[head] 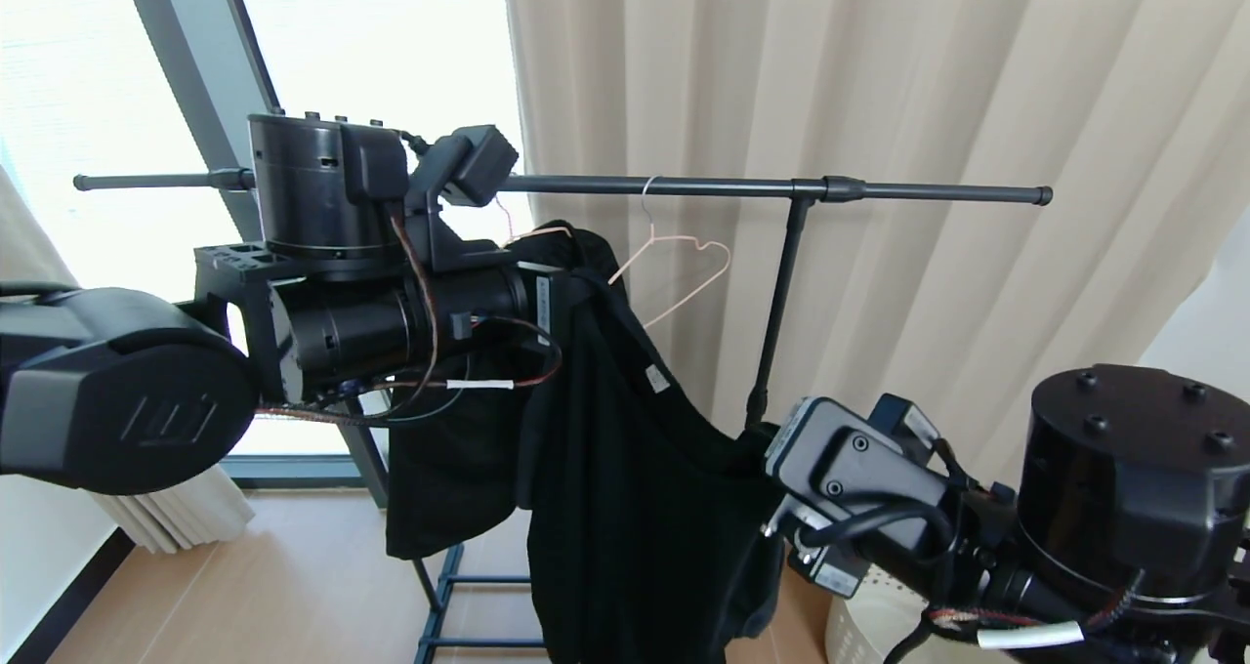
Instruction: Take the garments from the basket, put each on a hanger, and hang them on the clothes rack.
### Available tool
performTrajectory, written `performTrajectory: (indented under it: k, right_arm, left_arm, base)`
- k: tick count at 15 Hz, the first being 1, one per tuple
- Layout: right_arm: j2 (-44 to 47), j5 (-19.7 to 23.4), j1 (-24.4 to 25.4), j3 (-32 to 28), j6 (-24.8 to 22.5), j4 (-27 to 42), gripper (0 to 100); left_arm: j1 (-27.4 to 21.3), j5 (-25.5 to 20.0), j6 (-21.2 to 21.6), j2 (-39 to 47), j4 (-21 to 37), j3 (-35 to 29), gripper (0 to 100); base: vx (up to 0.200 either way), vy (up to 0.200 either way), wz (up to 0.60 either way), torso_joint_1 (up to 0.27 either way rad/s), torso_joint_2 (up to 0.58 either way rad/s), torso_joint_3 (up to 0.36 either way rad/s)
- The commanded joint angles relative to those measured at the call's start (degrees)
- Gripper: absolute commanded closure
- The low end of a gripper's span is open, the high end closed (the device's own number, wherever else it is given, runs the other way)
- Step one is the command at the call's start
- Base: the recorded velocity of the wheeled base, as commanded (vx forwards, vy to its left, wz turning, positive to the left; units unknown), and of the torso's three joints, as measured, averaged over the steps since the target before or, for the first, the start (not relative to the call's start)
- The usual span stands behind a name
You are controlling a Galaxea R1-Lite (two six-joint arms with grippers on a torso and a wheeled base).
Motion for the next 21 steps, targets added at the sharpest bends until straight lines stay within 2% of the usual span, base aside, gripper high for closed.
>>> performTrajectory:
  k: [1, 3, 5, 7, 9, 11, 13, 15, 16, 17, 18, 19, 21]
  right_arm:
    - [1.3, 0.0, 6.5, -0.4, 4.0, -0.2, 100]
    - [3.6, 0.0, 8.9, -2.2, 7.6, -0.2, 100]
    - [7.6, -0.4, 12.5, -5.7, 15.2, -0.3, 100]
    - [10.1, -0.7, 13.7, -9.0, 20.4, -0.6, 100]
    - [10.2, -0.8, 13.7, -10.8, 22.5, -0.4, 100]
    - [9.5, -1.8, 11.8, -10.4, 22.3, 0.1, 100]
    - [8.3, -1.9, 7.2, -8.6, 18.3, 0.0, 100]
    - [6.2, -1.8, 1.4, -6.4, 11.4, -0.4, 100]
    - [5.4, -1.8, -1.2, -6.4, 10.1, -0.4, 100]
    - [5.4, -1.8, -1.6, -6.5, 10.1, -0.4, 100]
    - [5.7, -1.9, -5.9, -7.6, 9.2, -0.6, 100]
    - [6.2, -1.9, -7.3, -8.1, 9.1, -0.7, 100]
    - [9.5, -1.8, -10.7, -10.8, 9.3, -1.2, 100]
  left_arm:
    - [-0.2, -2.5, -0.1, 3.0, 0.0, -3.6, 100]
    - [-0.2, -4.8, 0.0, 4.5, 0.0, -5.7, 100]
    - [-0.2, -7.8, 0.0, 5.5, -0.1, -7.1, 100]
    - [-0.3, -9.6, 0.0, 5.6, -0.1, -7.3, 100]
    - [-0.2, -10.2, 0.0, 5.6, -0.1, -7.1, 100]
    - [0.0, -9.9, 0.0, 5.5, 0.0, -7.1, 100]
    - [0.5, -8.3, 0.2, 4.4, 1.1, -7.2, 100]
    - [1.9, -4.3, 3.4, 2.5, 7.0, -8.0, 100]
    - [2.6, -2.6, 5.1, 1.8, 9.3, -8.0, 100]
    - [2.7, -2.3, 5.3, 1.6, 9.5, -8.0, 100]
    - [3.1, 0.7, 7.0, -0.4, 12.0, -7.4, 100]
    - [3.1, 1.7, 7.8, -0.8, 13.6, -7.4, 100]
    - [2.5, 5.0, 10.6, -2.8, 22.3, -6.8, 100]
  base:
    - [0.0, 0.0, 0.0, 0.0, 0.0, 0.0]
    - [0.0, 0.0, 0.0, 0.0, 0.0, 0.0]
    - [0.0, 0.0, 0.0, 0.0, 0.0, 0.0]
    - [0.0, 0.0, 0.0, 0.0, 0.0, 0.0]
    - [0.0, 0.0, 0.0, 0.0, 0.0, 0.0]
    - [0.0, 0.0, 0.0, 0.0, 0.0, 0.0]
    - [0.0, 0.0, 0.0, 0.0, 0.0, 0.0]
    - [0.0, 0.0, 0.0, 0.0, 0.0, 0.0]
    - [0.0, 0.0, 0.0, 0.0, 0.0, 0.0]
    - [0.0, 0.0, 0.0, 0.0, 0.0, 0.0]
    - [0.0, 0.0, 0.0, 0.0, 0.0, 0.0]
    - [0.0, 0.0, 0.0, 0.0, 0.0, 0.0]
    - [0.0, 0.0, 0.0, 0.0, 0.0, 0.0]
